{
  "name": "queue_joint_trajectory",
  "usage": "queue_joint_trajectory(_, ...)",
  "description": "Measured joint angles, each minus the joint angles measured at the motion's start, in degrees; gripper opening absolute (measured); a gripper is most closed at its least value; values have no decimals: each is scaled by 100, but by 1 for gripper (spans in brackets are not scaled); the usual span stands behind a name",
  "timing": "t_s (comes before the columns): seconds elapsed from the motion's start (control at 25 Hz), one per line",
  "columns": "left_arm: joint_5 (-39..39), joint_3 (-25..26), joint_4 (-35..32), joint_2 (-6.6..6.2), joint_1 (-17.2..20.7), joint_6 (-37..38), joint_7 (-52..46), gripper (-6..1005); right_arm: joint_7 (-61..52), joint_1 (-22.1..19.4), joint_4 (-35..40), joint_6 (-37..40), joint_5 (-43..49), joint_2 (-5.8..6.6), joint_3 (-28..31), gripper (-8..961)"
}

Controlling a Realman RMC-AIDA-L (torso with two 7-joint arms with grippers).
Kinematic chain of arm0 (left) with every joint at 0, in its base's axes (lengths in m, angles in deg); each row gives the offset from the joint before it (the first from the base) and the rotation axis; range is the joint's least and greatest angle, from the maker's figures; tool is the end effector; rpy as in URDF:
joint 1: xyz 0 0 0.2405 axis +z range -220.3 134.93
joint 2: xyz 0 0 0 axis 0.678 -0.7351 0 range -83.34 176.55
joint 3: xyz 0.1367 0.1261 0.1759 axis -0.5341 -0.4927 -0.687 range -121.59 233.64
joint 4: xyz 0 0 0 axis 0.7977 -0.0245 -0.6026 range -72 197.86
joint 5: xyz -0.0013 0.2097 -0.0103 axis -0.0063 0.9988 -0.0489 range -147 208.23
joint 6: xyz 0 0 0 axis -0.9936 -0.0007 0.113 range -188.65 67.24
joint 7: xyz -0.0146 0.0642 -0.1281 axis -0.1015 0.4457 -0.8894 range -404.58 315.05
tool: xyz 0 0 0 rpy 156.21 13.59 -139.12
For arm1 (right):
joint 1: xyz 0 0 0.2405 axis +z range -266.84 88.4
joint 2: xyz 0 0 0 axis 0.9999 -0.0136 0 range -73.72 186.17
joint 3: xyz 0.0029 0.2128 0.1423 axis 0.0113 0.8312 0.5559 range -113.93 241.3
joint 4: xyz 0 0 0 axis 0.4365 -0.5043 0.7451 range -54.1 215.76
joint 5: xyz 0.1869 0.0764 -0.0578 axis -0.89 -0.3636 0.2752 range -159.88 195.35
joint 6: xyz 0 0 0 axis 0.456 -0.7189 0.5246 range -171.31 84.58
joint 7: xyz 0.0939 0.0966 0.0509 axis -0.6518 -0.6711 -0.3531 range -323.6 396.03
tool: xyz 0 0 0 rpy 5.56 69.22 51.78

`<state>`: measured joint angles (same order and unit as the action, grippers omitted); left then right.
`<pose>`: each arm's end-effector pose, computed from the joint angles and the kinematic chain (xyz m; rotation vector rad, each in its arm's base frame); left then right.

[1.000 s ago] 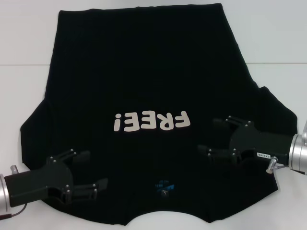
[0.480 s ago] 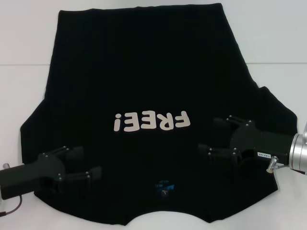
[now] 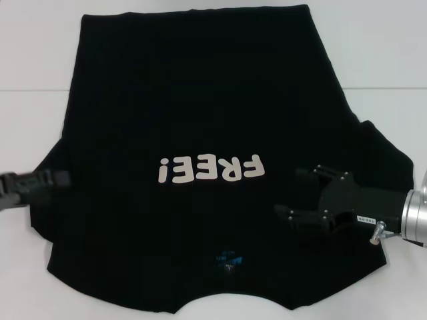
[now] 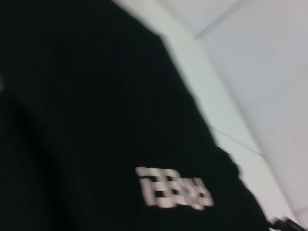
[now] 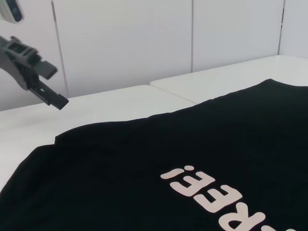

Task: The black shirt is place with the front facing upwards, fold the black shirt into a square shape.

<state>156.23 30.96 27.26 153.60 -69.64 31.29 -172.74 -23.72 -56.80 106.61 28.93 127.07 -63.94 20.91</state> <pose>-0.3431 0.3178 0.0998 -2.1078 -1.8175 -0.6967 0.2761 0.3439 -0.0448 -2.6189 0.4268 0.5445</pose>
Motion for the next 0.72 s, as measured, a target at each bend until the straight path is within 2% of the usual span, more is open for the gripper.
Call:
queue_joint_trajectory(0.12, 385, 6, -1, -143, -142, -341, -789, 923, 0, -2, -2, 4, 1, 1, -2, 942)
queue_joint_trajectory(0.16, 483, 1, 8, -151, -165, -479, -874, 922, -1, -1, -3, 5, 2, 2, -2, 942)
queue_joint_trajectory(0.36, 937, -37, 186, -119, -267, -1215, -1043, 916, -1, 17, -4, 10, 3, 2, -2, 942)
queue_joint_trajectory(0.44, 1015, -28, 492, -110, -287, -1700, -1024, 913, -1, 19, -3, 12, 3, 2, -2, 942)
queue_joint_trajectory(0.72, 1014, -35, 619, -62, -282, -1994, -1034, 904, -1, 56, -4, 14, 1, 2, -2, 942)
